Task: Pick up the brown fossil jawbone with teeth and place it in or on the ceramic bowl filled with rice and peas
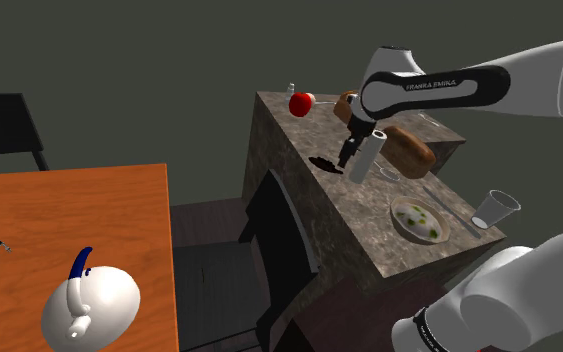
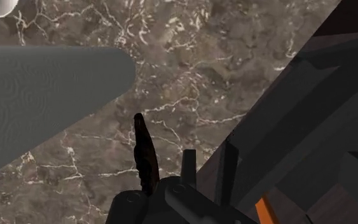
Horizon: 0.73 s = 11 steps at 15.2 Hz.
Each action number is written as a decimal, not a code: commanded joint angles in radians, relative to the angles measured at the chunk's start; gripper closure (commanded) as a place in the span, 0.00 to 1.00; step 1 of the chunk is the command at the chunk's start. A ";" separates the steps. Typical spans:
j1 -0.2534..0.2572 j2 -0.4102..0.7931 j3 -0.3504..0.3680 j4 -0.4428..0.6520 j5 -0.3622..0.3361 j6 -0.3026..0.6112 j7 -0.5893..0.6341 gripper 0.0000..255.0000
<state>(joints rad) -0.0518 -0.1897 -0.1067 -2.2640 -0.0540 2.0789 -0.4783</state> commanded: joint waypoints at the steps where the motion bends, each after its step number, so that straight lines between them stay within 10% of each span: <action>1: -0.005 0.076 -0.013 0.032 -0.004 0.049 -0.038 0.00; 11: -0.040 0.453 -0.034 0.314 0.011 0.167 -0.199 0.00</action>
<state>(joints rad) -0.0846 0.2188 -0.1391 -1.9880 -0.0466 2.2356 -0.6562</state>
